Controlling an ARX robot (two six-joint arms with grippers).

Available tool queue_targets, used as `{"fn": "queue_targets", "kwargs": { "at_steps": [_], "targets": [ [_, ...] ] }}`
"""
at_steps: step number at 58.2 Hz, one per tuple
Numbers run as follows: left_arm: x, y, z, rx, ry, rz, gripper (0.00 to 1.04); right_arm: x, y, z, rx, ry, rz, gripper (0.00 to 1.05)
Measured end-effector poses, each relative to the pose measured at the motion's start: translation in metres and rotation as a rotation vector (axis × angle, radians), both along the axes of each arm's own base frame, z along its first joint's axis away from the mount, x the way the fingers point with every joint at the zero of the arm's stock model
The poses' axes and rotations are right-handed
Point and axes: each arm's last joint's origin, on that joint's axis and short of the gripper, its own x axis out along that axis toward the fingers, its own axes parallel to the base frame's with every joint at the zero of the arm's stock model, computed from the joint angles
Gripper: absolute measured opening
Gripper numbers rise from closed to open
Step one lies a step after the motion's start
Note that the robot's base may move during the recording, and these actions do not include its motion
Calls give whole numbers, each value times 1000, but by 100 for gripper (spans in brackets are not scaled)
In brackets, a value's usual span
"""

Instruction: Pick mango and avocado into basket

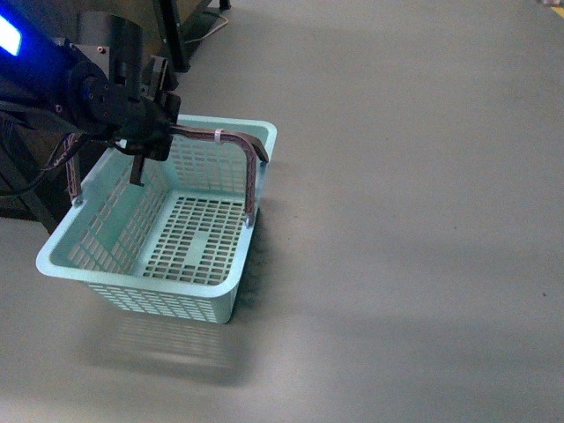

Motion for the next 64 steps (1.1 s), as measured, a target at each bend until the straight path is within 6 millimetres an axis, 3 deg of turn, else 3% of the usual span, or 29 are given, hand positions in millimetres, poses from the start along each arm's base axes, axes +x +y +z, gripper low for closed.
{"fn": "queue_targets", "kwargs": {
  "at_steps": [5, 14, 19, 22, 31, 38, 47, 64],
  "targets": [
    [-1, 0, 2, -34, -9, 17, 6, 0, 0, 0, 0, 0, 0, 97],
    [-30, -1, 19, -27, -17, 52, 6, 0, 0, 0, 0, 0, 0, 97],
    [-52, -1, 43, -46, -42, 70, 6, 0, 0, 0, 0, 0, 0, 97],
    [-73, -1, 73, -69, -91, 89, 6, 0, 0, 0, 0, 0, 0, 97],
    [-115, -2, 134, -100, -211, 109, 6, 0, 0, 0, 0, 0, 0, 97],
    [-148, -5, 169, -119, -280, 121, 6, 0, 0, 0, 0, 0, 0, 97],
    [-187, -12, 200, -137, -335, 119, 6, 0, 0, 0, 0, 0, 0, 97],
    [-247, -22, 233, -160, -385, 125, 6, 0, 0, 0, 0, 0, 0, 97]
  ]
}}
